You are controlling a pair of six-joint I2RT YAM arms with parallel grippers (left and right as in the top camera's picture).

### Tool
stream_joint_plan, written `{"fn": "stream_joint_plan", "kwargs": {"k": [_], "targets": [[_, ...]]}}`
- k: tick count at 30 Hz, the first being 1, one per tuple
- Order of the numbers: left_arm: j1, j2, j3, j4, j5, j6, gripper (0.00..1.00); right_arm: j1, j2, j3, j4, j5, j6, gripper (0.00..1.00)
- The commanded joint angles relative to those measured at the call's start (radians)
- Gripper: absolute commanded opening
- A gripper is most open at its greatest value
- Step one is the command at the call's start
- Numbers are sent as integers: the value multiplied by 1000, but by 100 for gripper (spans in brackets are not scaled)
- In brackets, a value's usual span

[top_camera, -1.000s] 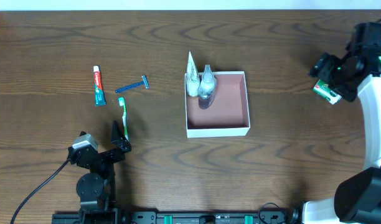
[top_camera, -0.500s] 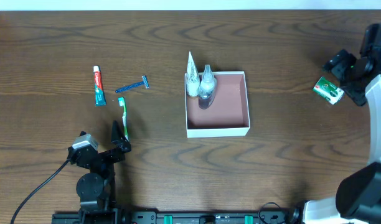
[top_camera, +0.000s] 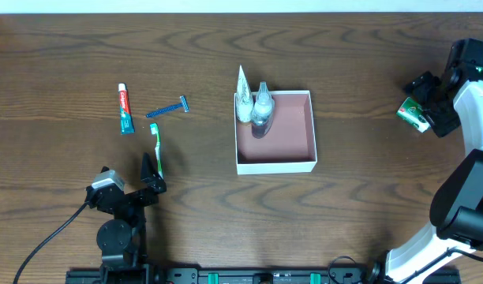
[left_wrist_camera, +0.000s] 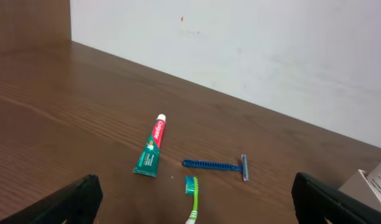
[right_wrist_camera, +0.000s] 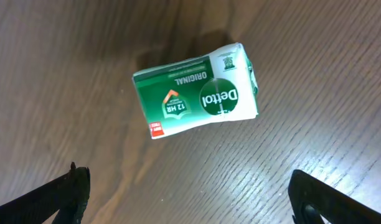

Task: Pack container
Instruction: 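Move the right gripper to the green Dettol soap bar and grasp it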

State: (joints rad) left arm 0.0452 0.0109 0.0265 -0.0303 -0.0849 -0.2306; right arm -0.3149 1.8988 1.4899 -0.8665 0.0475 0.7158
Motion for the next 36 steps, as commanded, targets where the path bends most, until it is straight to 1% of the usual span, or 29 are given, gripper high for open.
{"fn": "stream_joint_plan", "kwargs": {"k": [1,3,7,10,14,24,30,36], "targets": [[5,-5,-23,-35,-11,16,98,-14,36,-2,0,35,9,99],[5,-5,-23,-35,-11,16,98,-16,56,-2,-5,34,25,99],[5,-5,-23,-35,-11,16,98,-23,105,-2,-5,35,134,99],[5,-5,-23,-35,-11,16,98,-26,142,-2,27,27,214,99],[5,-5,-23,-35,-11,16,98,-25,171,-2,74,12,268,99],[5,-5,-23,-35,-11,16,98,-25,175,-2,207,12,283,99],[5,-5,-23,-35,-11,16,98,-24,195,-2,232,8,286,99],[5,-5,-23,-35,-11,16,98,-25,252,-2,259,7,286,99]]}}
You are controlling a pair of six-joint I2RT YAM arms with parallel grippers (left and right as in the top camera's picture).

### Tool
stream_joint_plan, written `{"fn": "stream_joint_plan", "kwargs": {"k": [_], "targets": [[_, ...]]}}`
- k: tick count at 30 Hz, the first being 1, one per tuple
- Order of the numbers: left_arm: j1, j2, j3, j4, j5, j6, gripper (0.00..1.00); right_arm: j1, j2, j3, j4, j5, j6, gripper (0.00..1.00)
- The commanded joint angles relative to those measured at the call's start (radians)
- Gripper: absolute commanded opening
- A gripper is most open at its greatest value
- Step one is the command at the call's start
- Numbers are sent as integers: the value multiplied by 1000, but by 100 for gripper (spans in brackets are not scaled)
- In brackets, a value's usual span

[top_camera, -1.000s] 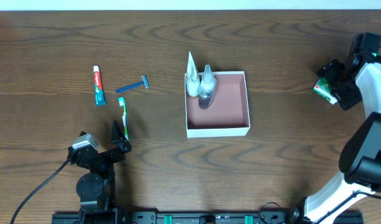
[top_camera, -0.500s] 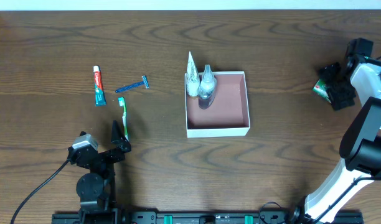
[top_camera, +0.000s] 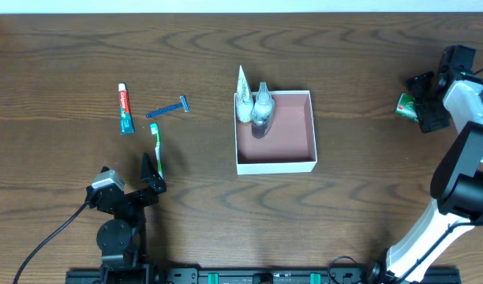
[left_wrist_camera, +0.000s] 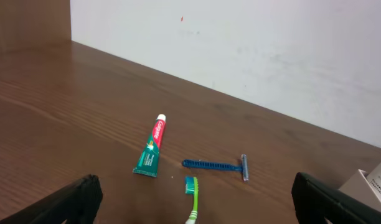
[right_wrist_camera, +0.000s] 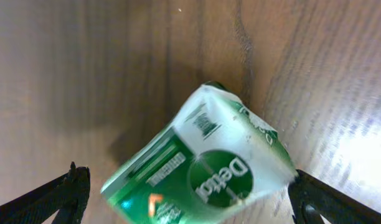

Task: Pack container
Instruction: 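Move the right gripper to the green Dettol soap bar and grasp it, then lift the Dettol bar with the right gripper and raise it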

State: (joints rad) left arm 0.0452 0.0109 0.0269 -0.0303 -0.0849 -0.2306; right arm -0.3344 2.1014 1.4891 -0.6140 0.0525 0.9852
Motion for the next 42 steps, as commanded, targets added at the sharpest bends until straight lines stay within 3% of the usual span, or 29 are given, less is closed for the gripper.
{"fn": "stream_joint_plan", "kwargs": {"k": [1,6,11,16,22,27,32,40,42], "targets": [[5,-5,-23,-35,-11,16,98,-6,61,-1,14,-2,17,99],[5,-5,-23,-35,-11,16,98,-6,93,-1,43,-17,14,99],[5,-5,-23,-35,-11,16,98,-5,93,-1,53,-36,-78,99],[5,-5,-23,-35,-11,16,98,-4,93,-1,18,-164,-288,84],[5,-5,-23,-35,-11,16,98,0,93,-1,-124,-188,-351,60],[5,-5,-23,-35,-11,16,98,13,93,-1,-198,-188,-428,51],[5,-5,-23,-35,-11,16,98,35,93,-1,-298,-187,-491,53],[5,-5,-23,-35,-11,16,98,66,93,-1,-389,-192,-523,74],[5,-5,-23,-35,-11,16,98,68,93,-1,-401,-192,-523,75]]}}
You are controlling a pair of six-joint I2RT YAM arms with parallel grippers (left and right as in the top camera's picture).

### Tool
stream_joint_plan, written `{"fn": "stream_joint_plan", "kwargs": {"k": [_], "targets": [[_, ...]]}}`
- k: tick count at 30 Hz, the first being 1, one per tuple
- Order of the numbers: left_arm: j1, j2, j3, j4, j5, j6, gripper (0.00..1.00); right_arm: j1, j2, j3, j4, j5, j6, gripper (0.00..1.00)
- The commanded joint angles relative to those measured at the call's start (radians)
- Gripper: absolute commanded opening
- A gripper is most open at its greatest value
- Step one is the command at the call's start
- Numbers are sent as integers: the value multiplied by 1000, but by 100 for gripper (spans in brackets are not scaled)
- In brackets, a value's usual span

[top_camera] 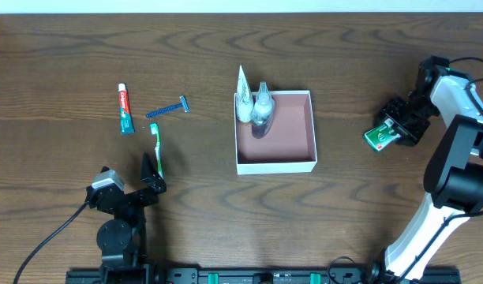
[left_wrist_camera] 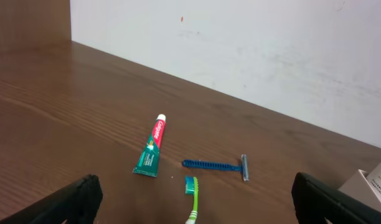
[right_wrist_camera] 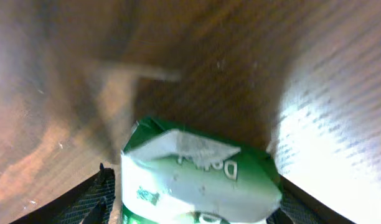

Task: Pack container
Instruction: 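Lift the Dettol bar with the right gripper and raise it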

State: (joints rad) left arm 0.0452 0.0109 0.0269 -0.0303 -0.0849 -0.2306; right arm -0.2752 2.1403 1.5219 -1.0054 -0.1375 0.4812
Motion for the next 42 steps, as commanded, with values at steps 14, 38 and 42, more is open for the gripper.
{"fn": "stream_joint_plan", "kwargs": {"k": [14,38,42], "targets": [[5,-5,-23,-35,-11,16,98,43,54,-34,-8,-13,-21,27],[5,-5,-23,-35,-11,16,98,138,-303,187,-18,-119,-292,24],[5,-5,-23,-35,-11,16,98,234,-431,186,-31,-129,-315,25]]}}
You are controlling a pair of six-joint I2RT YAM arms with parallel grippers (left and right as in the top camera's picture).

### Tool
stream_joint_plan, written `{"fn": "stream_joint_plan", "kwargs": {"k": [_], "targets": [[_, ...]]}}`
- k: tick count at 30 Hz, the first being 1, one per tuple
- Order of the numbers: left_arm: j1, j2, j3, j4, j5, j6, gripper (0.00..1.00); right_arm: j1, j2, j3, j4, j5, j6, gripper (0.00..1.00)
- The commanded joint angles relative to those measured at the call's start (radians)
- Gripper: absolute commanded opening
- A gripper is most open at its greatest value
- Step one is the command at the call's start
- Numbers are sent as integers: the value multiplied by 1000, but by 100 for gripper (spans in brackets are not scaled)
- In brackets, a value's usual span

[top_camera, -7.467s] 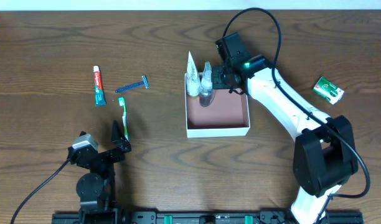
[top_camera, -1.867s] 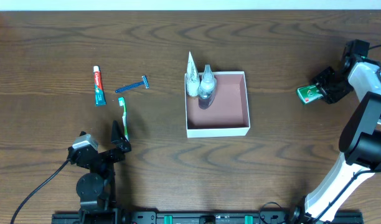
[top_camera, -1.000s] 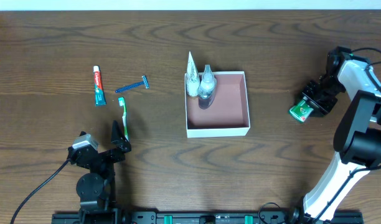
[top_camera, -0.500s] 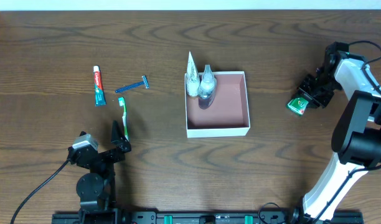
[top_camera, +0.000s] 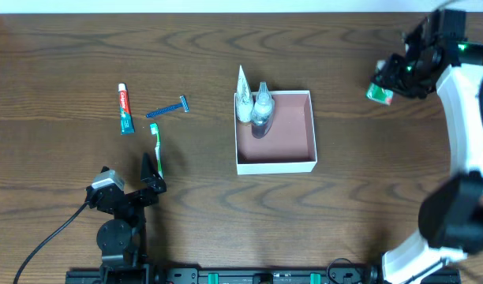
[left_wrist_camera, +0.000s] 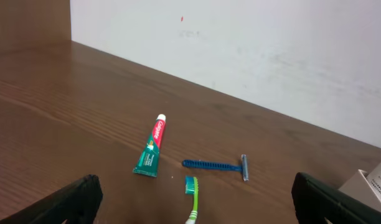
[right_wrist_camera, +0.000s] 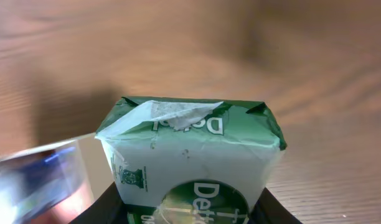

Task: Pack container
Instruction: 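Lift the Dettol bar with the right gripper and raise it, then carry the Dettol bar with the right gripper into the box's front left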

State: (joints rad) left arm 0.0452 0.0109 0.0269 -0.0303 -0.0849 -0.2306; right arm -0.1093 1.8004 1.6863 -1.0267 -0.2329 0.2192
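Observation:
The green Dettol soap bar [top_camera: 379, 93] hangs above the table, right of the box's far corner, with my right gripper [top_camera: 389, 82] shut on it. The bar [right_wrist_camera: 190, 162] fills the right wrist view between the dark fingers. The white box [top_camera: 275, 166] with a pink floor holds a clear bottle [top_camera: 262, 105] and a white tube [top_camera: 243, 99] at its far left corner. Toothpaste [left_wrist_camera: 150, 152], blue razor [left_wrist_camera: 216, 165] and green toothbrush [left_wrist_camera: 192, 199] lie on the left. My left gripper [top_camera: 151, 169] rests open just short of the toothbrush.
A white wall [left_wrist_camera: 253, 43] runs along the far edge of the brown table [top_camera: 368, 205]. A blurred pale shape [right_wrist_camera: 35, 177] shows at the left of the right wrist view. The right arm [top_camera: 470, 118] stretches along the table's right side.
My right gripper has carried the soap from low at the box's right side to farther back and higher. The wrist has turned. The left arm and the left-side items are unmoved.
The soap lay on the table at the far right with my right gripper open above it. The gripper then came down around the bar. Later it was shut on the soap, nearer the box. Now the soap is held up beside the box's far right corner.

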Motion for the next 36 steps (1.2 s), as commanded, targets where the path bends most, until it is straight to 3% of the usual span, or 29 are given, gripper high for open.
{"fn": "stream_joint_plan", "kwargs": {"k": [1,15,22,27,36], "targets": [[5,-5,-23,-35,-11,16,98,100,-117,22,-13,-32,-53,25],[5,-5,-23,-35,-11,16,98,517,-176,-13,-65,90,48,26],[5,-5,-23,-35,-11,16,98,654,-176,-77,-55,193,105,25],[5,-5,-23,-35,-11,16,98,716,-174,-180,42,235,105,26],[5,-5,-23,-35,-11,16,98,767,-172,-378,295,244,-273,26]]}}
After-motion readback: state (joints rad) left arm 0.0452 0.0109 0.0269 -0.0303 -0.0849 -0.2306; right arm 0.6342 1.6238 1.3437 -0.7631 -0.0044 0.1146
